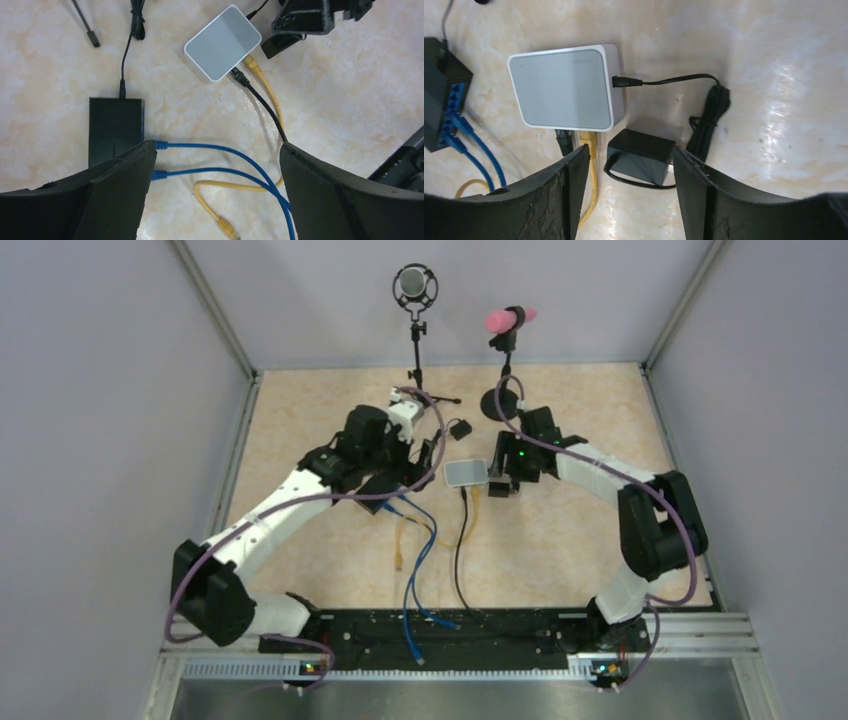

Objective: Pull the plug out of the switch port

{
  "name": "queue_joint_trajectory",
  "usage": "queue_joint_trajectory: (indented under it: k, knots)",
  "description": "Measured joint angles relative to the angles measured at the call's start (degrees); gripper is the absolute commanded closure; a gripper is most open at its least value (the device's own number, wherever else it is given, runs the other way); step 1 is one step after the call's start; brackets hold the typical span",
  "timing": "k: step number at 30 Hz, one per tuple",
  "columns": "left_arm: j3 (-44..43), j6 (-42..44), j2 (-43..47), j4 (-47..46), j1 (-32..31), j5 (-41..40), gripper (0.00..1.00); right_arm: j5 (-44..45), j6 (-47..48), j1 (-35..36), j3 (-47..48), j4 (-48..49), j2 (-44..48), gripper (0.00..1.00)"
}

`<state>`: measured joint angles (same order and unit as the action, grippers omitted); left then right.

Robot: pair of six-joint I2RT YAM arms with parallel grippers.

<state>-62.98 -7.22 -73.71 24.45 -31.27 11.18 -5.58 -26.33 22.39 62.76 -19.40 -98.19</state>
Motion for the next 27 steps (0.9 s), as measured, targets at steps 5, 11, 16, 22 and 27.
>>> queue_joint_trajectory:
  k: [5, 11, 16, 22, 27]
  knots:
    - [-5.57, 6.73, -9.64, -0.74, -4.04, -0.63, 0.01, -2.49, -3.26, -4.74, -4.79, 2.91, 8.61, 0.35]
    - [-8.48, 14.86, -17.75, -3.56, -4.52, 4.85, 0.01, -1.46, -5.33, -6.05, -7.06, 4.44, 19.43, 0.33]
    - [-15.80, 20.72, -26.67, -3.43, -4.70, 7.41, 0.08, 1.62, -6.51, -6.03, -8.87, 4.52, 27.67, 0.32]
    - [-25.22, 25.46, -36.57, -1.05, -5.60, 8.44, 0.13, 7.34, -8.13, -6.03, -12.11, 3.32, 37.42, 0.30]
    - [-28.11, 28.06, -41.33, 2.64, -5.88, 7.85, 0.12, 9.94, -8.48, -6.03, -12.44, 2.69, 40.72, 0.30]
